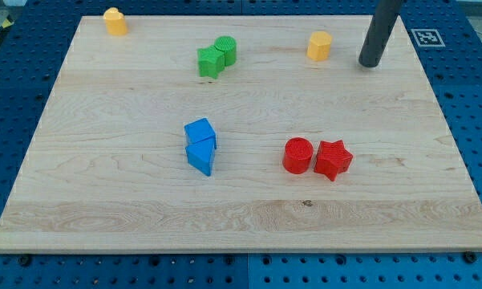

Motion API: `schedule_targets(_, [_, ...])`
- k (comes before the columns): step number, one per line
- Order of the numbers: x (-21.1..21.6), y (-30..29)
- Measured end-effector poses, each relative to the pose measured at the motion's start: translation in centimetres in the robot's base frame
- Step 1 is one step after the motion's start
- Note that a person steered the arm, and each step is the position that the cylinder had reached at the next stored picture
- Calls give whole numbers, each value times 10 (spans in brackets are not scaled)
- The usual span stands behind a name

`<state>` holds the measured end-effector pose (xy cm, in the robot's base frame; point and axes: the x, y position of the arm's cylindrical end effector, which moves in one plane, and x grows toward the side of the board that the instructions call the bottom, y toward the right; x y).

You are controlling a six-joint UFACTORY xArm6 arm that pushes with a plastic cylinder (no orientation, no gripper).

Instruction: Push the yellow hexagon towards the top center of the board

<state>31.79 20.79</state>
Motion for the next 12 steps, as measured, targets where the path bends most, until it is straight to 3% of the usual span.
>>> schedule_targets(2, [-6, 0])
schedule_targets(3, [-31, -24])
schedule_targets(8, [-16, -90])
schedule_targets(12, [-16, -96])
